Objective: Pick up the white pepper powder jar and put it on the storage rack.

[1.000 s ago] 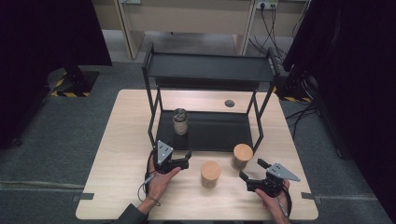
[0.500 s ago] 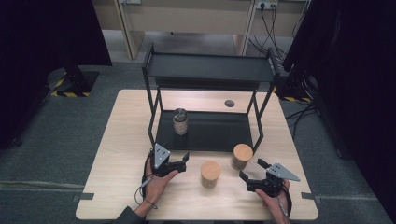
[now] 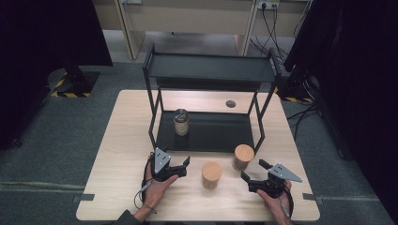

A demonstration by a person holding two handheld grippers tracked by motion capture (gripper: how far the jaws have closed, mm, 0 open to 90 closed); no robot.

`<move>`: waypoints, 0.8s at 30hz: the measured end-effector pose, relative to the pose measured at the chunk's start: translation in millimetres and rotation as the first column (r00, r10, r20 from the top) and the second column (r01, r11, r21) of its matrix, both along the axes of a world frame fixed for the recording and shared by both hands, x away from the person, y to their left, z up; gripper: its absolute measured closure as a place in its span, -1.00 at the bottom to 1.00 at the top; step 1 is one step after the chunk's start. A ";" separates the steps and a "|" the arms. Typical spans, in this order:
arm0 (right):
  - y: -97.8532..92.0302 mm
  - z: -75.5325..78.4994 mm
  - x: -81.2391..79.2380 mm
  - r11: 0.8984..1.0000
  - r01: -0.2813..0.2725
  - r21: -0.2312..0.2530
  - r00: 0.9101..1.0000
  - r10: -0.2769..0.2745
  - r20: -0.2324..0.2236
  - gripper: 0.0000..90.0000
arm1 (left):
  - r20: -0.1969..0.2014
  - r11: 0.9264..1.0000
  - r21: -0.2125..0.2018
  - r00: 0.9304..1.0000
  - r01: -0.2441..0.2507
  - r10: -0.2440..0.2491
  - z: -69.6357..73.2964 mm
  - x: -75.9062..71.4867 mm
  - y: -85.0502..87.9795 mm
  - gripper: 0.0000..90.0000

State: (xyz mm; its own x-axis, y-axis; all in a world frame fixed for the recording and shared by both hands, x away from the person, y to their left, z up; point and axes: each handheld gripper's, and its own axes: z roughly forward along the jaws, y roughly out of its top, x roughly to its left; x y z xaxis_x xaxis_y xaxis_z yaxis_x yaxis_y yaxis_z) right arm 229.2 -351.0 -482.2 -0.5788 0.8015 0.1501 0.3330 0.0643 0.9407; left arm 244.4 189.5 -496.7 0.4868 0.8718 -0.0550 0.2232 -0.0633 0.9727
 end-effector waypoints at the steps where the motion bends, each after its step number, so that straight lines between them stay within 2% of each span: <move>1: -0.1 -0.1 0.0 1.000 0.000 0.000 1.000 0.000 0.001 -0.95 | 0.001 1.000 0.002 1.000 0.001 -0.001 0.0 -0.6 0.2 -0.91; 18: -0.6 -0.7 -0.3 1.000 0.001 0.005 1.000 -0.001 0.001 -0.95 | 0.024 1.000 0.006 1.000 0.015 -0.015 -4.5 -18.5 4.2 -0.91; 24: -0.3 -0.5 -0.5 1.000 0.002 0.004 1.000 -0.002 0.001 -0.95 | 0.018 1.000 -0.001 1.000 0.014 -0.014 -5.8 -23.6 8.1 -0.91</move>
